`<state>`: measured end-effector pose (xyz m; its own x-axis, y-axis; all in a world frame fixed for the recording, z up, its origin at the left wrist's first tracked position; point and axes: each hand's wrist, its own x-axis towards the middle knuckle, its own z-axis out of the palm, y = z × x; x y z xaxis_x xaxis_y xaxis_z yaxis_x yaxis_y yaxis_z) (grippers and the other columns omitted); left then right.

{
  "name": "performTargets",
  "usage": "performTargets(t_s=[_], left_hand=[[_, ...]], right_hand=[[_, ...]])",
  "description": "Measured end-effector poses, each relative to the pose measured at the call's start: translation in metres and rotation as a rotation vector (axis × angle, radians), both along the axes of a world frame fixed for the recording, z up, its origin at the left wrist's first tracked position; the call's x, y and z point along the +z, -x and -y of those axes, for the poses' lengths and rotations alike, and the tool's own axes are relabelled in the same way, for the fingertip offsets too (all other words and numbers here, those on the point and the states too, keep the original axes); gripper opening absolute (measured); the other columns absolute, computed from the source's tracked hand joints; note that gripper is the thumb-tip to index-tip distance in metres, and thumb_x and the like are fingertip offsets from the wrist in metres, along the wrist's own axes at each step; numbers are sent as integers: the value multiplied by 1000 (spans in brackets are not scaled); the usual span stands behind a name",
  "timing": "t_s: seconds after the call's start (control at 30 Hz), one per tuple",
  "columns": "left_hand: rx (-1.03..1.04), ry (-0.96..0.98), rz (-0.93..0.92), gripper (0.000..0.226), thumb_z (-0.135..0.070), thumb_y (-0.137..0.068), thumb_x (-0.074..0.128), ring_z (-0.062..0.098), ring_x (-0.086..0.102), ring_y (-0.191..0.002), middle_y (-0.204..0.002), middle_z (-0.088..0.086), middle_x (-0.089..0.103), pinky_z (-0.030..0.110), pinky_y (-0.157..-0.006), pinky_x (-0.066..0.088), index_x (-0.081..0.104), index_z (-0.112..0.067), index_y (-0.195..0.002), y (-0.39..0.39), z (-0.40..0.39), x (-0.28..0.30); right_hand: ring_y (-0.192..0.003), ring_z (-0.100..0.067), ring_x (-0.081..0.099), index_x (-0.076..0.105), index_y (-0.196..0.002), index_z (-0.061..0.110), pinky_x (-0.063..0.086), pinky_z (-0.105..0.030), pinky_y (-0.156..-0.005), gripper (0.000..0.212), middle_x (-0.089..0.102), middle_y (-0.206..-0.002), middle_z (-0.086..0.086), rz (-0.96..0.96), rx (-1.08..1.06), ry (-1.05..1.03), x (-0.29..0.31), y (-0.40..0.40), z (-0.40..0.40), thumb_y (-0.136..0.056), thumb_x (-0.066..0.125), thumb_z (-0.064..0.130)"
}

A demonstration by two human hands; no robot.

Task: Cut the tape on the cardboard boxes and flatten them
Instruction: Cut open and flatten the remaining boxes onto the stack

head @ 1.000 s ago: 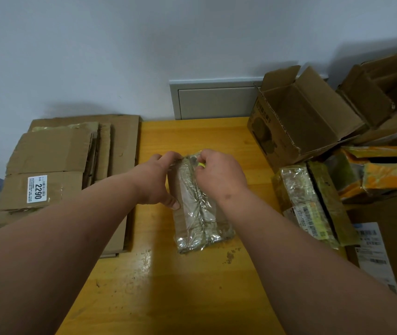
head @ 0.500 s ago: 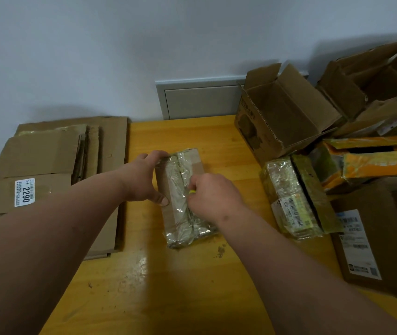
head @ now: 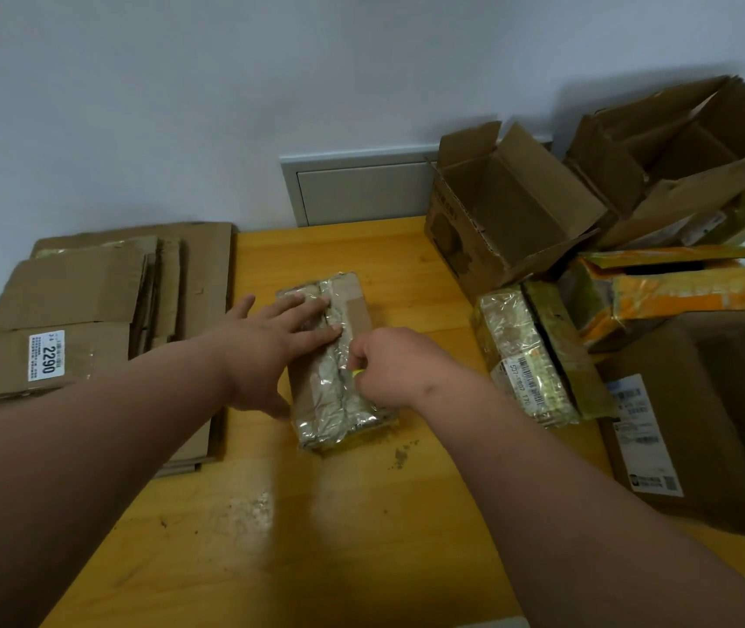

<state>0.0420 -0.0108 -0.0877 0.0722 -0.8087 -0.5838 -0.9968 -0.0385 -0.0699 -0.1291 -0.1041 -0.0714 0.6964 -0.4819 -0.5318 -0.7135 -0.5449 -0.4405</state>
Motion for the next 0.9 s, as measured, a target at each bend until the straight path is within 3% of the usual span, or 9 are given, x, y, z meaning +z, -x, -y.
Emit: performTargets(t_s=[0.13,0.3,0.37,0.53,0.63,0.77,0.9], left_hand=[[21,-6,32,120,-68,-68,75,18,-12,-151,-162,-15,-20,60,-119,9,-9,-49,-152,5,6,5],[55,-28,57,121,-67,-64,78,18,-5,-152,-162,-18,-15,57,-117,23,-3,-50,-152,10,14,10],[66,-30,61,120,-66,-64,79,18,-3,-152,-162,-19,-13,54,-114,27,-1,-50,-152,12,16,11],[54,17,81,116,-70,-61,77,20,15,-150,-163,-18,-1,51,-112,32,7,-50,-151,16,22,17],[40,77,108,104,-78,-61,70,22,32,-142,-159,-12,20,50,-112,32,20,-49,-147,20,23,20],[160,311,120,80,-80,-68,60,21,45,-119,-133,-6,43,40,-92,45,46,-38,-136,25,27,19],[243,284,62,75,-65,-69,72,17,48,-114,-132,-7,45,37,-91,51,48,-32,-133,35,29,8]], right_hand=[[-96,-25,61,69,-105,25,56,-38,-85,25,65,-107,-2,11,9,-9,4,5,-4,-86,55,13],[-64,-17,59,67,-88,20,51,-27,-58,14,63,-74,1,37,-5,-71,9,19,4,-87,55,13],[-52,-17,56,64,-81,20,49,-25,-55,13,66,-61,-1,27,-11,-133,9,25,6,-85,56,12],[-40,-13,50,64,-82,17,45,-23,-49,12,65,-56,-6,15,-36,-303,0,49,10,-88,59,8],[-36,-10,47,66,-87,16,41,-19,-45,7,65,-58,-6,37,-57,-377,-5,67,19,-86,62,10],[-43,-13,51,65,-89,23,41,-20,-43,8,66,-56,-1,313,-375,-474,-14,96,36,-88,65,15],[-45,-13,53,64,-96,22,43,-23,-47,5,66,-58,0,493,-684,-474,-30,108,40,-91,64,19]])
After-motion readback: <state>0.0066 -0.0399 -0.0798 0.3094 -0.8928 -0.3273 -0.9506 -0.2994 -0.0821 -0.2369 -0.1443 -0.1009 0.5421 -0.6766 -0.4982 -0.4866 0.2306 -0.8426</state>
